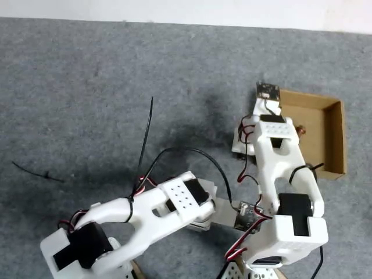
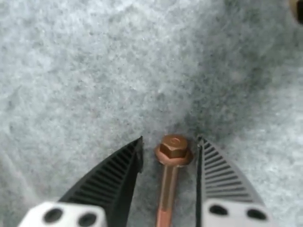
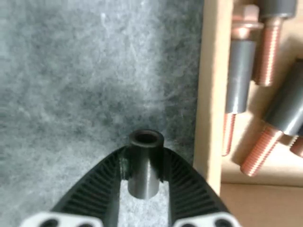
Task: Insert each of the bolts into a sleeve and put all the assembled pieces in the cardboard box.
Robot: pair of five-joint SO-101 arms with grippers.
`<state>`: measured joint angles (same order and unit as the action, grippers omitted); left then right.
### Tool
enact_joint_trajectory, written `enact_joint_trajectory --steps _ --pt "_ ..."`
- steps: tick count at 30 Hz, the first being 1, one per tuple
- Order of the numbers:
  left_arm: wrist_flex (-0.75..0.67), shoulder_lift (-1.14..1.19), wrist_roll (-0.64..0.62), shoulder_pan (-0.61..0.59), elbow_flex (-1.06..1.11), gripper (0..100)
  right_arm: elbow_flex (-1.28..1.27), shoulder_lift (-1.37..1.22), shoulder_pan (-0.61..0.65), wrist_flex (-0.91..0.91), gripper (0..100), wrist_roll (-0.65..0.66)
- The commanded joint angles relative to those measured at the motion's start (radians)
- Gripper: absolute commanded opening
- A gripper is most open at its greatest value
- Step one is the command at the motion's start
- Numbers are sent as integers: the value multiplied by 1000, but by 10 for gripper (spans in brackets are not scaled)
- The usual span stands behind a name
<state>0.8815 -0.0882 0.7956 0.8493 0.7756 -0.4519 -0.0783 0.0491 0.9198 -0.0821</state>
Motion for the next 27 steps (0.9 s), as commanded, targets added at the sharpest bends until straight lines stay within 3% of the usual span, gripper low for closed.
enact_joint_trajectory --steps 1,21,26,27 --pt "43 -15 -2 -18 4 178 10 44 -30 -30 5 -2" --pt "46 -7 49 -62 13 174 10 44 -30 -31 5 -2" --pt "41 -7 63 -62 25 0 10 44 -30 -31 5 -2" --pt "41 -7 63 -62 25 12 10 44 -30 -31 5 -2"
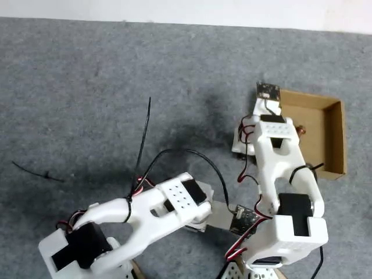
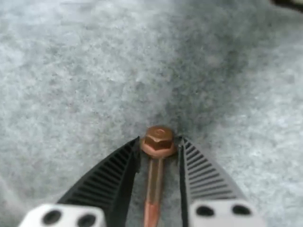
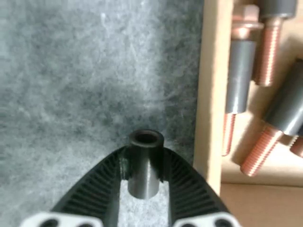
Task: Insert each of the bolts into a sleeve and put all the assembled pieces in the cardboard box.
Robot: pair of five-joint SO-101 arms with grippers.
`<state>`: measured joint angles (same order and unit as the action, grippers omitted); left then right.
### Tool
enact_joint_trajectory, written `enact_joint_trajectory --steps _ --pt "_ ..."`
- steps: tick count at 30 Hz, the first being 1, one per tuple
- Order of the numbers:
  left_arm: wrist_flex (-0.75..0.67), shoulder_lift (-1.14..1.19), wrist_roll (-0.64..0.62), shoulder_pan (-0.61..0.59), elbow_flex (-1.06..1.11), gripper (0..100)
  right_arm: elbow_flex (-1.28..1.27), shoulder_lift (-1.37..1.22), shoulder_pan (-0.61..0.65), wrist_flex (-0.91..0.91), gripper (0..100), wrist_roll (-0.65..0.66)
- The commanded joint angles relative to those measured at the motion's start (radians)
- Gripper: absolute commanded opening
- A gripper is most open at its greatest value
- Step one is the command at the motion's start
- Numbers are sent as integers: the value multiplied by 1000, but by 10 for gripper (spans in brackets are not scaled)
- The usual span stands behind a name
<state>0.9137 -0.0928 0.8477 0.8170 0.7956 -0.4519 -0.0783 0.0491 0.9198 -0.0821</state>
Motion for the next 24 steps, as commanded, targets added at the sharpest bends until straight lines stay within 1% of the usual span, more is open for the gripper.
enact_joint_trajectory --steps 1,3,6,10,14,22,24 --pt "11 -2 11 -30 5 25 10 44 -30 -31 5 -2" --pt "11 -2 15 -30 7 3 10 44 -30 -31 5 -2" --pt "6 -5 14 -31 5 7 10 44 -30 -31 5 -2" --pt "5 -13 8 -94 -5 7 10 44 -30 -31 5 -2" --pt "5 -13 -48 -156 -47 7 10 45 -30 -31 5 -6" --pt "-2 -13 -54 -166 -53 7 10 51 -35 -31 5 -8" --pt "-26 -13 -91 -174 -53 7 10 51 -35 -31 5 -8"
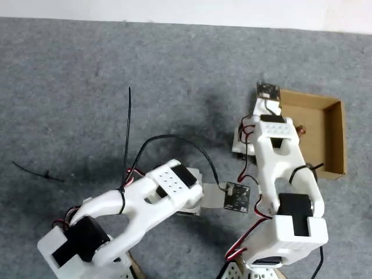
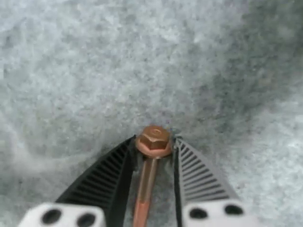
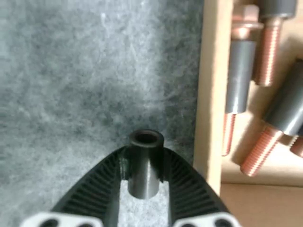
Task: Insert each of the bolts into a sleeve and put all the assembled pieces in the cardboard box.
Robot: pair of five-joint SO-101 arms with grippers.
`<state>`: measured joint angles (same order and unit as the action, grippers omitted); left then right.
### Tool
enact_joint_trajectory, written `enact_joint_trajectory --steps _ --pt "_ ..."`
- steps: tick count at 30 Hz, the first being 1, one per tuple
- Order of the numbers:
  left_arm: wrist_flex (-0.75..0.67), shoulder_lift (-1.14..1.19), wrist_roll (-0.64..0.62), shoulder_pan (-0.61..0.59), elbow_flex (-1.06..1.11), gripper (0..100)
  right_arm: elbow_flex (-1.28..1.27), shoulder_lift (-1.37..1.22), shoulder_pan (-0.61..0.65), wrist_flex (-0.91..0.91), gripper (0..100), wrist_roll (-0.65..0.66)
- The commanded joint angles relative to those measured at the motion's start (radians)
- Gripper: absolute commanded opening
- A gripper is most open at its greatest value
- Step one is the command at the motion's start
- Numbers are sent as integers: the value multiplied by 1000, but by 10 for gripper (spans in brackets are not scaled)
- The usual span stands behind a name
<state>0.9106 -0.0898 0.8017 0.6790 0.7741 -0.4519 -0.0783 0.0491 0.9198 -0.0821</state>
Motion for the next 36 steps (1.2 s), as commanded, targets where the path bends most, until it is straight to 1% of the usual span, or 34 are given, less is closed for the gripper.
enact_joint_trajectory --steps 1,3,7,9,11,14,18,20,24,27,29,33,36 --pt "-32 -18 -75 -47 -35 7 10 51 -35 -31 5 -8" --pt "-61 -51 -121 -70 -31 7 10 51 -35 -31 5 -8" --pt "-91 -180 -224 -157 -7 7 10 51 -30 -31 5 -8" --pt "-143 -254 -258 -196 39 7 12 51 -30 -31 5 -8" --pt "-215 -326 -278 -220 107 7 10 51 -30 -48 5 -9" --pt "-315 -427 -288 -225 213 7 8 51 -30 -70 5 -9" --pt "-384 -578 -308 -245 311 7 8 51 -16 -74 5 -9" --pt "-420 -657 -394 -272 348 7 8 51 10 -84 5 -9" --pt "-514 -811 -591 -366 421 7 -21 51 84 -231 5 -9" --pt "-624 -908 -729 -421 504 7 -53 51 110 -364 5 -3" --pt "-724 -961 -775 -430 579 7 -64 53 113 -410 5 -6" --pt "-954 -1049 -772 -417 727 7 -68 53 143 -449 5 -3" --pt "-1109 -1095 -740 -418 812 7 -68 53 176 -450 5 -2"
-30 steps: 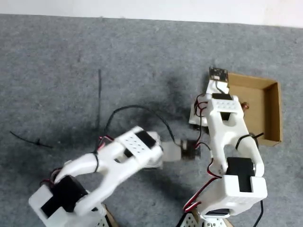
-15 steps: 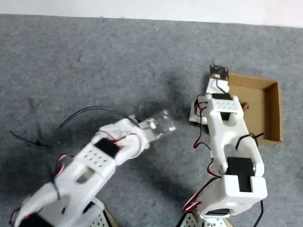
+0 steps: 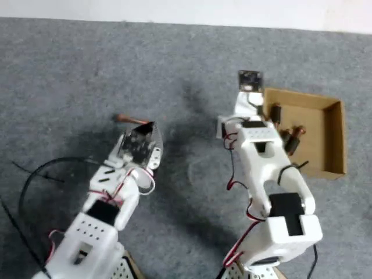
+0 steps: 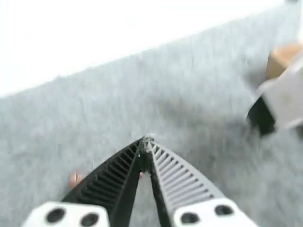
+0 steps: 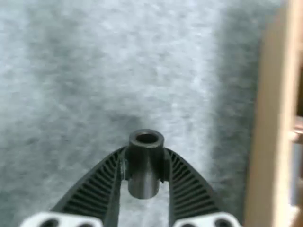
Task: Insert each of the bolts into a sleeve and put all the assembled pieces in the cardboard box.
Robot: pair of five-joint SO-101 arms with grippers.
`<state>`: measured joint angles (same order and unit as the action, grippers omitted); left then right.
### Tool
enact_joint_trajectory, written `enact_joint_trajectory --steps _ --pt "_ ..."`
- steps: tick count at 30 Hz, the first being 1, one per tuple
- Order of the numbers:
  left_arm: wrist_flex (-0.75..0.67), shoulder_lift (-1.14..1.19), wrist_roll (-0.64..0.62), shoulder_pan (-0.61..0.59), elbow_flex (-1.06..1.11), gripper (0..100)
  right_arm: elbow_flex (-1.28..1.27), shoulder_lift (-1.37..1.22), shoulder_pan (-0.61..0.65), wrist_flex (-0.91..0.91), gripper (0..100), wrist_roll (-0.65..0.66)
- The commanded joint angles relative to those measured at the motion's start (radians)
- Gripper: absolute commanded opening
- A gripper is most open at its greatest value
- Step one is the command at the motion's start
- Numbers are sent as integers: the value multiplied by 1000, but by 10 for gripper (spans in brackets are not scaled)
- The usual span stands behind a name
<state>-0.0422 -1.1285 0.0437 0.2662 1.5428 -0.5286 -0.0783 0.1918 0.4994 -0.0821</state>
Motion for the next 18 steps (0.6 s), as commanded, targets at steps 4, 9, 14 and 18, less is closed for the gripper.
enact_joint_trajectory --steps 4,9,14,18 --pt "-252 -97 81 1 114 7 8 53 54 -48 5 -2" --pt "-250 -128 110 -2 127 7 7 51 51 -70 5 -2" --pt "-158 -122 112 -76 67 7 7 51 50 -67 5 -2" --pt "235 -111 74 -232 -163 7 -25 51 39 -67 5 -2"
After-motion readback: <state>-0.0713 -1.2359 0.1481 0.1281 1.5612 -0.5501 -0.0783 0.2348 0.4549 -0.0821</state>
